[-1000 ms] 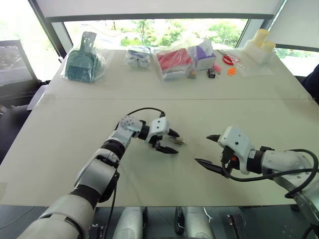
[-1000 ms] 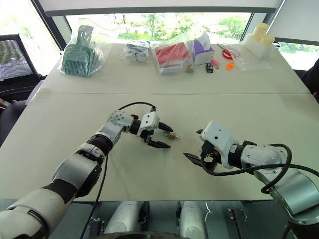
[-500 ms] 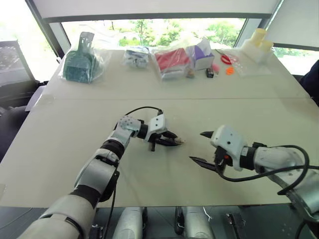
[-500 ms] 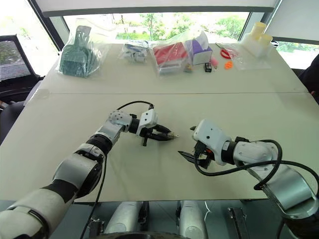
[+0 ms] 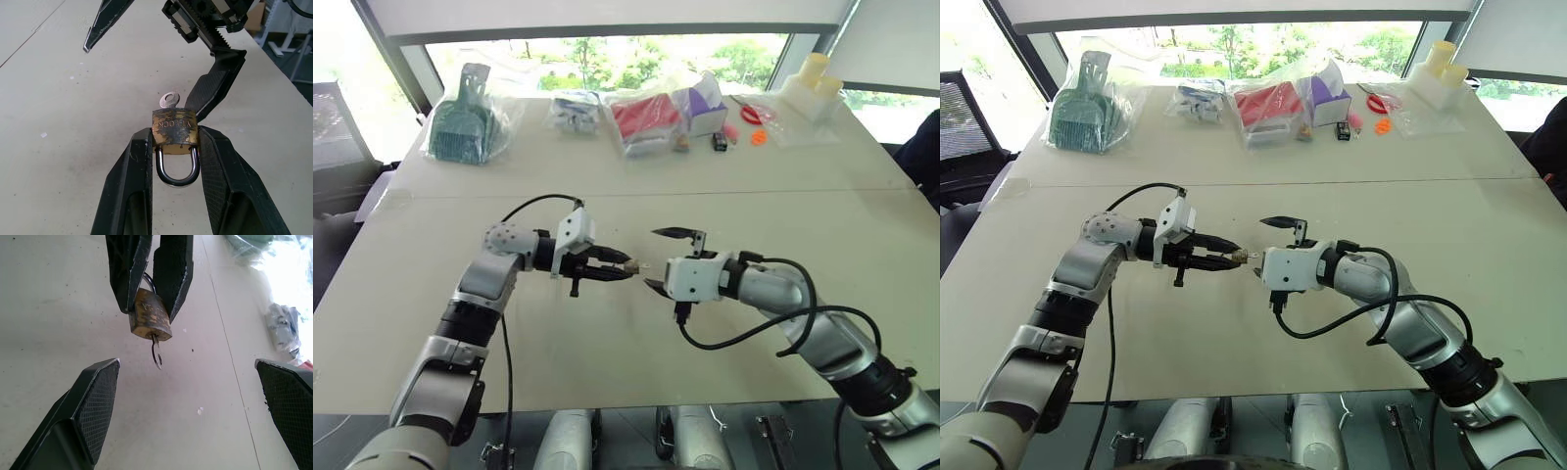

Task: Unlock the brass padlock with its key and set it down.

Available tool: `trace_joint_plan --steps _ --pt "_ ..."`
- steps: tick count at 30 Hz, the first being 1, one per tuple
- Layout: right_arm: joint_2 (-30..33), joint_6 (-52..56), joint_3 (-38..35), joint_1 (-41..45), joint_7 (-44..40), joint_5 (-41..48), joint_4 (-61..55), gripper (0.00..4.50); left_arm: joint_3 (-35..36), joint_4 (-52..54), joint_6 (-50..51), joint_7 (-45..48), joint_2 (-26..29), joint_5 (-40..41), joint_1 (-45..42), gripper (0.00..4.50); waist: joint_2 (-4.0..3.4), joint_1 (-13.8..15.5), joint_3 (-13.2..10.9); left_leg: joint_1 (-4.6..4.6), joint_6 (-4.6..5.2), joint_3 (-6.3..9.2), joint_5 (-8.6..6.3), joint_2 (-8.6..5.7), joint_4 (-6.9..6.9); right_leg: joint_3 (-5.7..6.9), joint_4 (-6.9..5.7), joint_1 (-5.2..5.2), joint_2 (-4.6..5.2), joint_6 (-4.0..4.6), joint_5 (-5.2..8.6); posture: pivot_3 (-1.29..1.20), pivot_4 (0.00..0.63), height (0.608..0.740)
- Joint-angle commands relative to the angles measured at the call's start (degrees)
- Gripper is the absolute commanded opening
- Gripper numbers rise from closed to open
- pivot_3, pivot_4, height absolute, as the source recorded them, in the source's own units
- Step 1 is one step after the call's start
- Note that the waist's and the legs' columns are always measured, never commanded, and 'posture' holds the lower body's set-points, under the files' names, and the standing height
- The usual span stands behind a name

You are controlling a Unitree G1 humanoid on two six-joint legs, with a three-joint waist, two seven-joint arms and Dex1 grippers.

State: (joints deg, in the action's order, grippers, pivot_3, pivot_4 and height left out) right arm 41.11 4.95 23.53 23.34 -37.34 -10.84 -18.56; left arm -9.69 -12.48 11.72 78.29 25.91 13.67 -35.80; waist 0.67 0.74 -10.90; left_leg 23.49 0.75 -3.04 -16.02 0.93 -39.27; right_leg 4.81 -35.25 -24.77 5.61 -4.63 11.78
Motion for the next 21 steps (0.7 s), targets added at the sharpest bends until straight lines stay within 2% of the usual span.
trace_joint_plan --steps 1,4,6,9,11,16,21 --pt "-0.97 -3.28 -1.03 1.19 -1.19 -1.0 0.82 4.5 1.27 3.6 1.08 -1.59 0.79 1.75 0.5 0.73 0.0 0.0 0.0 0.0 0.0 0.0 0.0 0.0 0.0 0.0 0.0 0.0 0.0 0.0 0.0 0.0 0.15 0.74" --pt "-1.66 -4.61 -1.4 1.65 -2.23 -1.44 1.74 3.67 0.83 4.32 0.88 -2.5 1.28 1.66 0.98 0.73 0.0 -0.04 0.0 0.0 0.0 -0.02 0.0 0.0 0.0 0.0 0.0 0.0 0.0 0.0 0.0 0.0 0.15 0.74" --pt "-2.04 -5.24 -1.68 1.74 -2.78 -1.86 2.06 2.74 0.56 4.61 0.9 -2.78 1.42 1.67 1.17 0.73 0.0 -0.04 0.0 -0.01 0.0 -0.02 0.0 0.0 0.0 0.0 -0.01 0.0 -0.01 0.0 0.0 0.0 0.15 0.74" --pt "-2.53 -5.81 -1.91 1.9 -3.35 -2.35 2.32 1.01 0.08 4.85 0.6 -3.05 1.58 1.41 1.24 0.73 0.0 0.02 0.0 -0.01 -0.01 -0.02 0.0 0.0 0.0 0.0 -0.01 0.0 -0.01 0.0 0.0 0.0 0.15 0.74" --pt "-2.93 -5.84 -1.98 2.04 -3.66 -2.58 2.27 0.06 -0.18 4.84 0.29 -3.25 1.64 1.19 1.24 0.73 0.0 0.0 0.0 -0.01 -0.01 -0.03 0.0 0.0 0.0 0.0 -0.01 0.0 -0.01 0.0 0.0 0.0 0.15 0.74" --pt "-3.58 -5.62 -2.12 2.47 -4.96 -2.66 2.0 0.06 -0.71 4.58 -0.82 -3.99 1.51 0.58 0.94 0.73 -0.01 -0.03 0.0 -0.01 -0.01 -0.03 0.0 0.0 0.0 0.0 -0.02 0.0 -0.01 0.0 0.0 0.0 0.15 0.74" --pt "-4.17 -2.53 -1.72 4.22 -10.16 0.18 2.44 0.06 -1.46 4.04 -6.69 -5.84 1.02 -2.13 0.5 0.73 -0.01 -0.01 0.0 -0.02 -0.01 -0.05 0.0 -0.01 0.0 0.0 -0.02 0.0 -0.01 0.01 0.0 0.0 0.15 0.74"
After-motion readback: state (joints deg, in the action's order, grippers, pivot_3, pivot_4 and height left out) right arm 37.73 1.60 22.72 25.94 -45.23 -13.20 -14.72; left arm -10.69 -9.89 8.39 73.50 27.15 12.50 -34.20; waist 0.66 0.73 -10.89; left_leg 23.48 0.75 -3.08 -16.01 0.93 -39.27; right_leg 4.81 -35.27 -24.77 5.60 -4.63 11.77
